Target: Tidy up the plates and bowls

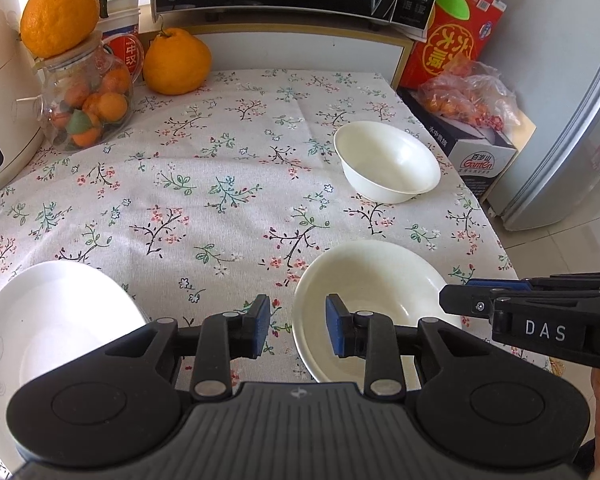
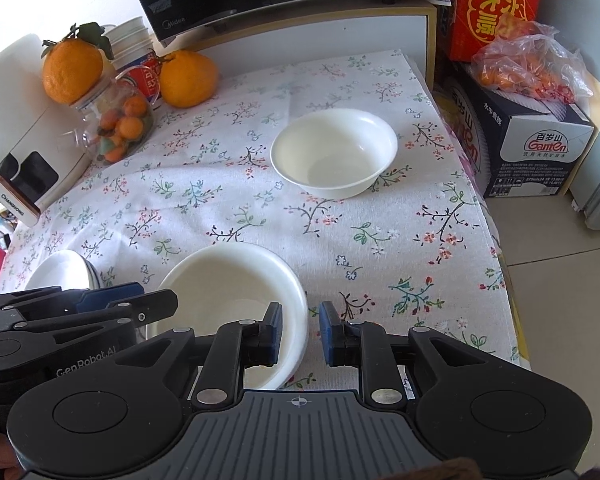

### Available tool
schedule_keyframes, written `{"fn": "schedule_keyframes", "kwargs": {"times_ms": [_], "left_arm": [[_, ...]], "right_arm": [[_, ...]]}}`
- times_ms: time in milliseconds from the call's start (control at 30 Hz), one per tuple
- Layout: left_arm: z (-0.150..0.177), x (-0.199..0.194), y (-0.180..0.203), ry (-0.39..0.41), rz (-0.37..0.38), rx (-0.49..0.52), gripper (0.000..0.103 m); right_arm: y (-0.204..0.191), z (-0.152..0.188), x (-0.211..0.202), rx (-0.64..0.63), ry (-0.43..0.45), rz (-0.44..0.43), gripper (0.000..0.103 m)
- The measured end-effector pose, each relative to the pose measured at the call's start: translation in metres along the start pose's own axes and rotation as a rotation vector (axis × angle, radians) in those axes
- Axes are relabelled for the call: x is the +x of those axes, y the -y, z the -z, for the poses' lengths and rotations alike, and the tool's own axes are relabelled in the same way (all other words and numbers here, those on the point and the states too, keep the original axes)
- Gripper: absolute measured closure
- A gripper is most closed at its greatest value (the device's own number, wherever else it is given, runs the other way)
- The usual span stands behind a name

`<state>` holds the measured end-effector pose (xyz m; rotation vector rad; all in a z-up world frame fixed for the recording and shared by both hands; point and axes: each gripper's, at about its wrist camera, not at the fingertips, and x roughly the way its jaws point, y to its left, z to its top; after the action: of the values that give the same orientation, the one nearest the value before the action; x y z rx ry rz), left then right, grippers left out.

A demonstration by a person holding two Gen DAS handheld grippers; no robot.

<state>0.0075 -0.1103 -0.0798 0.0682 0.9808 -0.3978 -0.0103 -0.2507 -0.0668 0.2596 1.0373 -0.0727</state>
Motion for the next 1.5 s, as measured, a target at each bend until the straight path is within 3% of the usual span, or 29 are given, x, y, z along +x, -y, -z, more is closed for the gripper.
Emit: {"fn": "schedule_keyframes", "kwargs": {"times_ms": [300, 367, 433, 467, 500, 533, 700, 800, 967, 1133, 1300, 1367, 1500], "left_arm": [[-0.012, 0.006, -0.006, 0.028, -0.015, -0.008, 0.072], [-0.016, 0.008, -0.008, 0.027, -0.007, -0.011, 0.068], [-0.022, 0.011, -0.013, 0.015, 0.020, -0.018, 0.058], [-0.027, 0.014, -0.018, 0.002, 0.052, -0.033, 0.043], [-0.032, 0.016, -0.024, -0.011, 0.086, -0.057, 0.025], [-0.036, 0.019, -0.030, -0.015, 0.106, -0.088, 0.019], [-0.058, 0.035, -0.045, 0.008, 0.084, -0.168, 0.005], [-0.068, 0.047, -0.046, 0.006, 0.076, -0.194, 0.002], [-0.084, 0.067, -0.037, -0.007, 0.086, -0.216, 0.001], [-0.099, 0.084, -0.021, 0.004, 0.100, -0.176, 0.001], [-0.102, 0.102, -0.011, -0.016, 0.095, -0.151, 0.005], [-0.102, 0.106, -0.009, -0.026, 0.096, -0.144, 0.010], [-0.104, 0.111, -0.009, -0.023, 0.112, -0.136, 0.021]], "right_arm": [[0.012, -0.012, 0.007, 0.058, 0.016, -0.002, 0.078], [0.016, -0.015, 0.009, 0.079, 0.019, 0.006, 0.072], [0.020, -0.018, 0.010, 0.095, 0.026, 0.010, 0.059], [0.023, -0.020, 0.011, 0.111, 0.033, 0.018, 0.051], [0.027, -0.022, 0.013, 0.132, 0.041, 0.031, 0.029], [0.031, -0.024, 0.014, 0.155, 0.048, 0.041, 0.017], [0.054, -0.038, 0.024, 0.296, 0.036, 0.022, 0.015], [0.064, -0.047, 0.030, 0.349, 0.042, 0.027, 0.013], [0.076, -0.063, 0.037, 0.405, 0.068, 0.040, 0.013], [0.090, -0.071, 0.049, 0.492, 0.058, 0.007, 0.013], [0.090, -0.075, 0.057, 0.474, 0.057, 0.007, 0.015], [0.089, -0.076, 0.059, 0.464, 0.053, -0.005, 0.021], [0.086, -0.078, 0.067, 0.452, 0.035, -0.011, 0.049]]}}
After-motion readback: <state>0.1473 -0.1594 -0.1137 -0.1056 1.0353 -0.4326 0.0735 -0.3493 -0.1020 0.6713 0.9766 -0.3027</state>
